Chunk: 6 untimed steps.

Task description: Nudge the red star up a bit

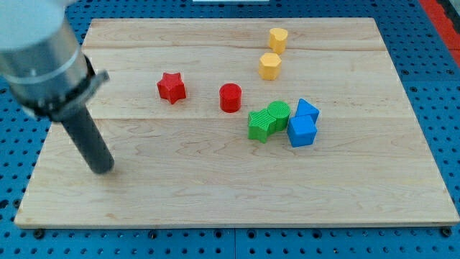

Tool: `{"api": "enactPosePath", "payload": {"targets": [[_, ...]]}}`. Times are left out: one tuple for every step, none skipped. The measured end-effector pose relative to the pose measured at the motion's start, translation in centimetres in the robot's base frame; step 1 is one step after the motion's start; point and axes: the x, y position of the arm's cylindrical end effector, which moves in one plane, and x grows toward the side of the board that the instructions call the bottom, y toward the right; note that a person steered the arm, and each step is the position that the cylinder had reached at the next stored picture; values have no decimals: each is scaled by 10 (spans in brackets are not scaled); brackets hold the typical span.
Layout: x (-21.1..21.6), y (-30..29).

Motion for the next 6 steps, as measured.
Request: {"api": "enactPosePath", "payload": {"targets": [[-23, 28], [-93, 30], [-126, 44], [-155, 44], [-167, 45], [-177, 25]]}}
